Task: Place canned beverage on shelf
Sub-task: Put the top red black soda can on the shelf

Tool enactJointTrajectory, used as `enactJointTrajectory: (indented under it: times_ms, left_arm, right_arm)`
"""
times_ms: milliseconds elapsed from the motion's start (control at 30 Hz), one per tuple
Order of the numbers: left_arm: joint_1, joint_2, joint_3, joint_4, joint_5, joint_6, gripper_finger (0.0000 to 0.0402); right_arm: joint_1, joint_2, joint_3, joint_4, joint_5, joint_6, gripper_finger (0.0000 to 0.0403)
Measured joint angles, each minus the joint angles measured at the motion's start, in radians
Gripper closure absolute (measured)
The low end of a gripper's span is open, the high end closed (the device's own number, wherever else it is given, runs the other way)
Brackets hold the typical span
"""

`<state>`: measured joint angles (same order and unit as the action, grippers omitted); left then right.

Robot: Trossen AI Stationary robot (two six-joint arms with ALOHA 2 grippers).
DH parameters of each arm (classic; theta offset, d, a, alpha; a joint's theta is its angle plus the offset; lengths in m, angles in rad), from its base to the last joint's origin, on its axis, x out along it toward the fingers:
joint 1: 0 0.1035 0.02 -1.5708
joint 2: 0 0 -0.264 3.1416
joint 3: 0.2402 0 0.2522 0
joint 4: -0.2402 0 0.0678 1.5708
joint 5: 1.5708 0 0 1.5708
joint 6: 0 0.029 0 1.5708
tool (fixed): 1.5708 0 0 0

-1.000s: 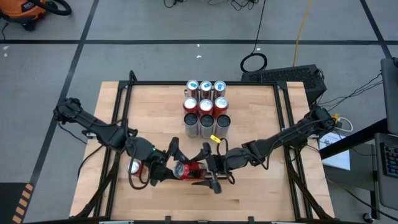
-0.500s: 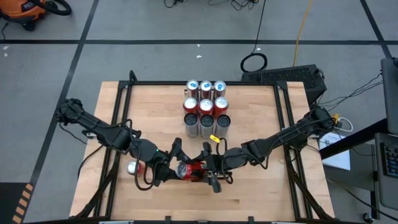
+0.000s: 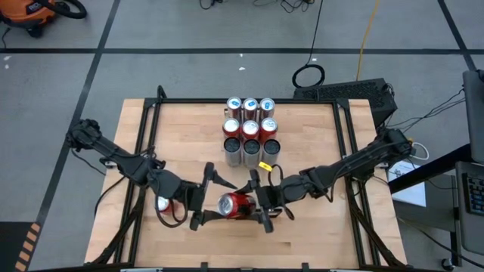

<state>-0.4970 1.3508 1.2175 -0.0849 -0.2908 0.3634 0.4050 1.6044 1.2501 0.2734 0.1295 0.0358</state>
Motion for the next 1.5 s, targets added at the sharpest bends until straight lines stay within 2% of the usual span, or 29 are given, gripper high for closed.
enactJointTrajectory:
  times_ms: [200, 400, 533, 867, 1033, 1200, 1333, 1500]
  left_arm:
    - [-0.051, -0.015, 0.000, 0.003, -0.110, -0.149, 0.0015]
    - [-0.103, -0.022, 0.002, 0.008, -0.148, -0.276, 0.0015]
    - [-0.132, -0.028, 0.002, 0.007, -0.208, -0.300, 0.0015]
    - [-0.218, -0.094, 0.002, -0.045, -0.409, -0.340, 0.0015]
    - [-0.246, -0.090, -0.016, -0.073, -0.549, -0.463, 0.0015]
    - [-0.241, -0.085, -0.086, -0.015, -0.567, -0.561, 0.0015]
    - [-0.242, -0.075, -0.149, 0.136, -0.627, -0.532, 0.0015]
    - [-0.241, -0.075, -0.200, 0.277, -0.622, -0.435, 0.0015]
  right_arm:
    - [0.002, 0.000, 0.001, 0.002, 0.002, 0.010, 0.0135]
    - [0.022, 0.017, -0.002, 0.001, 0.008, 0.011, 0.0137]
    - [0.031, 0.018, -0.003, 0.003, 0.050, 0.001, 0.0135]
    - [0.031, 0.016, -0.006, -0.022, 0.053, -0.014, 0.0136]
    - [0.029, 0.015, -0.129, 0.160, 0.059, 0.020, 0.0136]
    - [0.039, 0.015, -0.238, 0.395, 0.140, 0.026, 0.0136]
    - [0.053, 0.015, -0.257, 0.476, 0.192, -0.025, 0.0136]
    - [0.063, 0.015, -0.257, 0.590, 0.189, -0.115, 0.0136]
